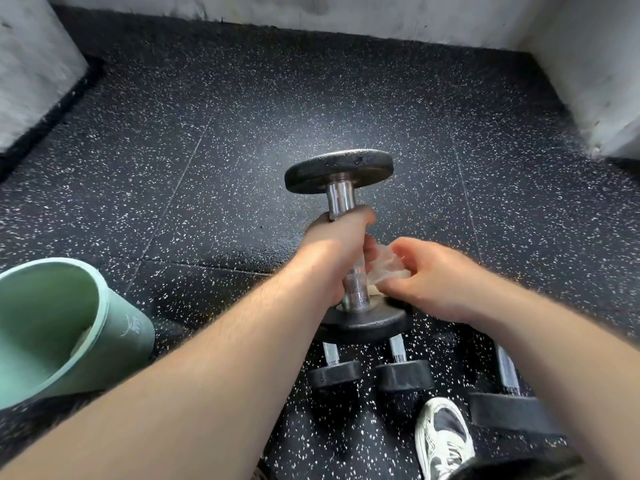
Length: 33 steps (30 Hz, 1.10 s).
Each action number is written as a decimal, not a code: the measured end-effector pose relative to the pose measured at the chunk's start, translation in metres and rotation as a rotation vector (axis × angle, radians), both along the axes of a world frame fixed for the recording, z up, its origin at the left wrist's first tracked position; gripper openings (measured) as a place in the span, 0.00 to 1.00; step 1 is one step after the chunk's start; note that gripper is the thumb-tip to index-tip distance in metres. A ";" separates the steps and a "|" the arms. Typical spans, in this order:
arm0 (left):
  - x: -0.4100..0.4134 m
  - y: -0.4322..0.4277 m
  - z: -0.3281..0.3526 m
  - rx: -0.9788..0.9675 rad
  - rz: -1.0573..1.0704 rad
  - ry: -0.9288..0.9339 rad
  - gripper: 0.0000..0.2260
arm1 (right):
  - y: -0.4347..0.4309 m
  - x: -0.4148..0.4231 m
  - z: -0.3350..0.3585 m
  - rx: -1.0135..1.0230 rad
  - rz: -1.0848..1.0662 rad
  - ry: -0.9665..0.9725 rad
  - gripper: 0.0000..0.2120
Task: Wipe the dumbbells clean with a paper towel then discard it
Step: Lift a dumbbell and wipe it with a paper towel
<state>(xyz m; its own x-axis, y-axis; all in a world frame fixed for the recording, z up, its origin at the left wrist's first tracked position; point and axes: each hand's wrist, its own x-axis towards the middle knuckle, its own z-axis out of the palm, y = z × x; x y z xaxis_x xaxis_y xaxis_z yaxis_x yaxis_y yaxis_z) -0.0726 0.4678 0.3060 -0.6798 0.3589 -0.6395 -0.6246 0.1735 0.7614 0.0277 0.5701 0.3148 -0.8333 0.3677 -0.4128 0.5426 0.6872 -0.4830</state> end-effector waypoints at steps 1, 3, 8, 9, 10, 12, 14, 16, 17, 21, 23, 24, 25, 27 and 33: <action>-0.001 0.000 0.000 -0.002 0.003 0.000 0.07 | 0.000 -0.001 -0.001 -0.002 -0.024 0.025 0.11; -0.001 0.000 -0.001 -0.011 0.000 0.006 0.07 | 0.001 -0.002 -0.004 -0.010 -0.054 0.076 0.11; -0.002 -0.001 -0.003 -0.029 0.009 -0.003 0.08 | -0.001 -0.002 -0.001 -0.045 0.012 0.071 0.04; -0.002 -0.001 -0.003 -0.024 0.009 -0.010 0.09 | -0.002 -0.002 0.000 -0.056 0.028 0.065 0.05; -0.002 -0.001 -0.002 -0.017 0.009 -0.019 0.09 | -0.002 -0.002 -0.001 -0.066 0.042 0.058 0.05; -0.001 -0.001 -0.001 -0.001 0.011 -0.032 0.08 | -0.002 -0.002 -0.001 -0.144 0.051 0.046 0.06; -0.002 -0.002 0.000 0.001 0.016 -0.035 0.08 | -0.003 -0.001 0.004 -0.322 0.038 0.030 0.09; -0.002 -0.003 -0.001 0.002 0.016 -0.031 0.08 | 0.000 0.001 0.005 -0.416 0.052 0.008 0.15; -0.003 -0.003 -0.001 0.000 0.014 -0.028 0.09 | 0.002 0.002 0.003 -0.411 0.057 0.012 0.18; -0.002 -0.002 -0.003 -0.008 0.023 -0.021 0.09 | 0.005 -0.001 -0.007 -0.348 0.060 0.100 0.05; -0.001 0.000 -0.004 -0.010 0.033 -0.025 0.07 | 0.002 -0.002 -0.009 -0.324 0.040 0.114 0.05; 0.000 0.000 -0.003 -0.003 0.043 -0.031 0.07 | 0.000 -0.003 -0.008 -0.285 0.040 0.111 0.09; 0.001 0.001 -0.003 0.001 0.050 -0.032 0.07 | -0.001 -0.004 -0.008 -0.234 0.038 0.105 0.12; 0.003 0.003 -0.002 0.002 0.049 -0.015 0.06 | -0.005 -0.005 -0.006 -0.179 0.021 0.085 0.17; 0.005 0.006 -0.006 -0.016 0.061 0.050 0.07 | -0.009 -0.003 -0.004 -0.105 -0.018 0.018 0.20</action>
